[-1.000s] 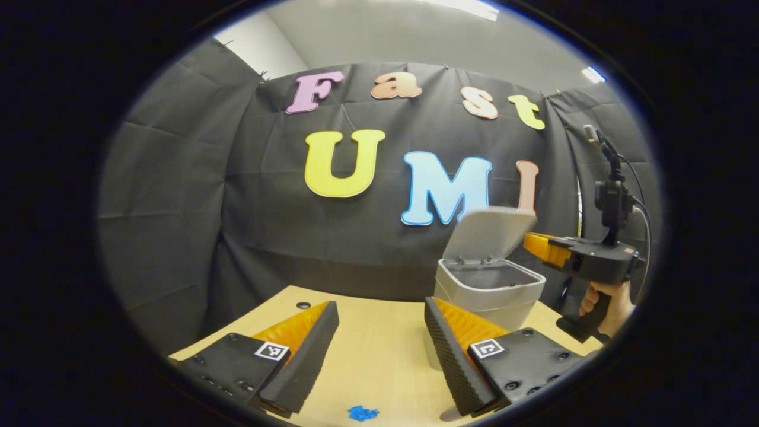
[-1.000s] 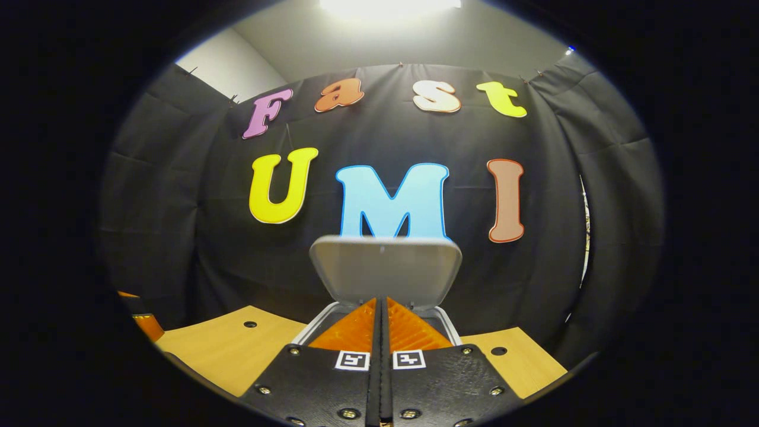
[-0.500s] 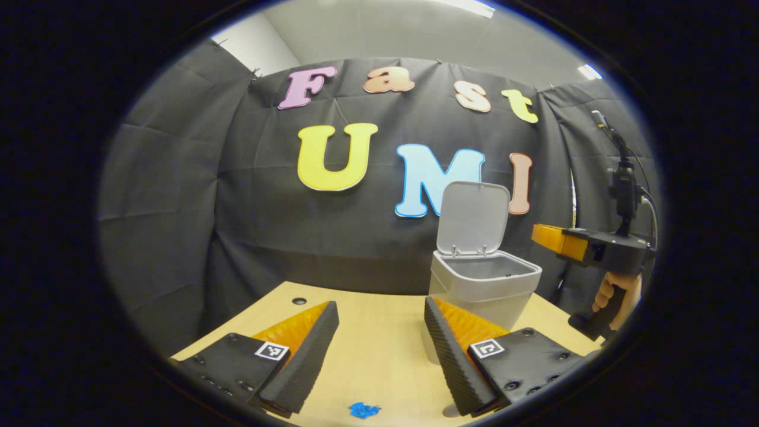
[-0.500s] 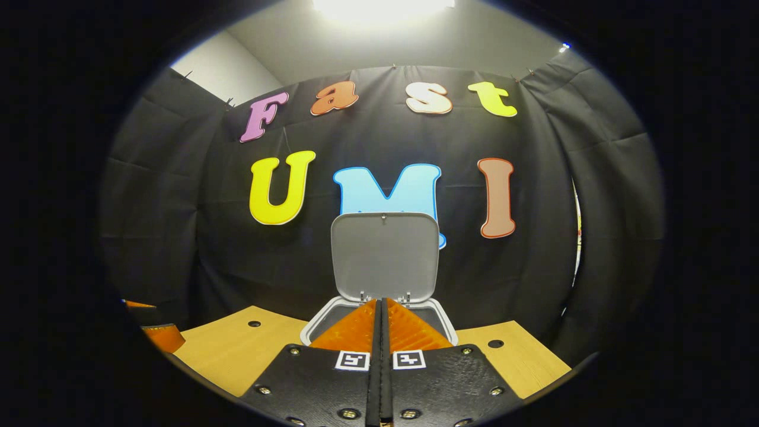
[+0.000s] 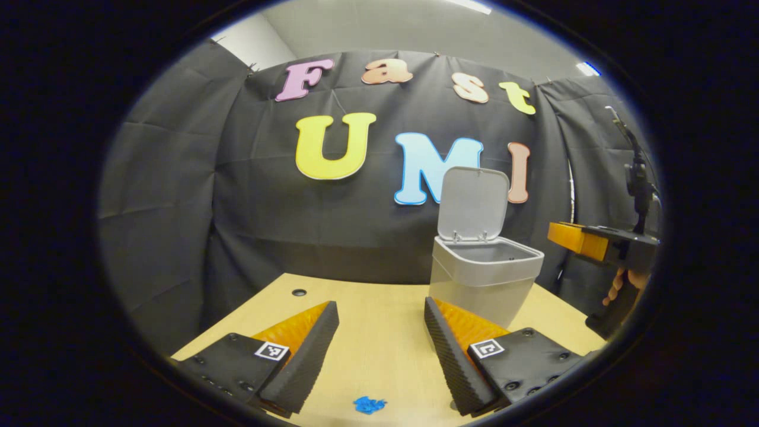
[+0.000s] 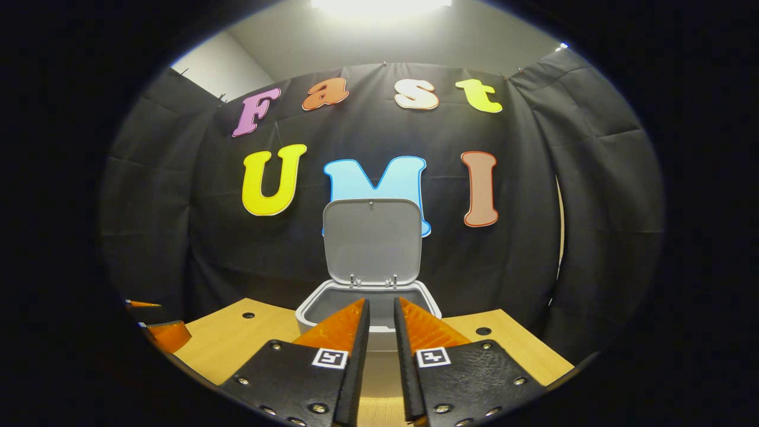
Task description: Press the lid of the desktop garbage bin to open it, pick up the crumpled paper on the desktop and throw it into the bin, then pick up the pop can on the desktop and drop it into the bin, and finally close the garbage bin lid.
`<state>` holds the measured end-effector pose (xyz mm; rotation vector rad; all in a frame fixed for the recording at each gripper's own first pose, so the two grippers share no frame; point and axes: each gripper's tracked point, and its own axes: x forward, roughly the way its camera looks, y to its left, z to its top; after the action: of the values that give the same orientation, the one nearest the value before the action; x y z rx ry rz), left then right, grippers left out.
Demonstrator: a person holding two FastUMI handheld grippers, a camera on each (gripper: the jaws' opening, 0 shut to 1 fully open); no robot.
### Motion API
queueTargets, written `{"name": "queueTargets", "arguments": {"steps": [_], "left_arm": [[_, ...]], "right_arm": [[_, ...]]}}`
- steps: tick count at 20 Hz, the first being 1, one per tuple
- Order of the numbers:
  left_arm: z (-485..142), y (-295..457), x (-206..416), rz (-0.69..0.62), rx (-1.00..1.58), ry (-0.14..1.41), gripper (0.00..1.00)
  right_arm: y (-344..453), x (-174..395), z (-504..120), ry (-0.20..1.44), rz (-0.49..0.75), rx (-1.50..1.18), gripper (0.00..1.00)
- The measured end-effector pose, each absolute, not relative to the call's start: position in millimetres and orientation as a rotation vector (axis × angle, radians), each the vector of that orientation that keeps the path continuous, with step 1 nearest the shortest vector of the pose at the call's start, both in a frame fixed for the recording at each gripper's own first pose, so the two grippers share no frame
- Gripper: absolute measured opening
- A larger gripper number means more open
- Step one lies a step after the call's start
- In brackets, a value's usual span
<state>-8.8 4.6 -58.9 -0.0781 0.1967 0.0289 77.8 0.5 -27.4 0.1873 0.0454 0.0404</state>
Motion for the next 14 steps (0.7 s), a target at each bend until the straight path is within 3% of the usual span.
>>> {"name": "queueTargets", "arguments": {"steps": [3,6,8,9,10,13,14], "left_arm": [[-83.1,6.9,-10.0,0.029,-0.071,0.247,0.95],[-103.2,5.7,-13.3,0.015,-0.087,0.291,0.96],[-116.6,4.9,-13.7,0.008,-0.09,0.318,0.96],[-125.0,4.4,-14.5,0.001,-0.088,0.333,0.95],[-132.6,4.9,-15.8,-0.002,-0.084,0.347,0.95],[-157.3,0.9,-19.8,-0.025,-0.083,0.395,0.95],[-166.1,0.0,-20.8,-0.032,-0.079,0.411,0.96]], "right_arm": [[-8.4,68.9,-32.7,0.048,0.007,0.199,0.34],[-13.9,60.1,-37.1,0.061,-0.012,0.21,0.49],[-14.9,52.9,-39.7,0.071,-0.017,0.215,0.49],[-14.7,49.7,-41.4,0.078,-0.015,0.217,0.57],[-15.6,47.0,-42.8,0.085,-0.023,0.216,0.72],[-14.6,35.7,-45.1,0.109,-0.039,0.202,0.8],[-15.3,31.6,-46.5,0.114,-0.046,0.193,0.87]]}}
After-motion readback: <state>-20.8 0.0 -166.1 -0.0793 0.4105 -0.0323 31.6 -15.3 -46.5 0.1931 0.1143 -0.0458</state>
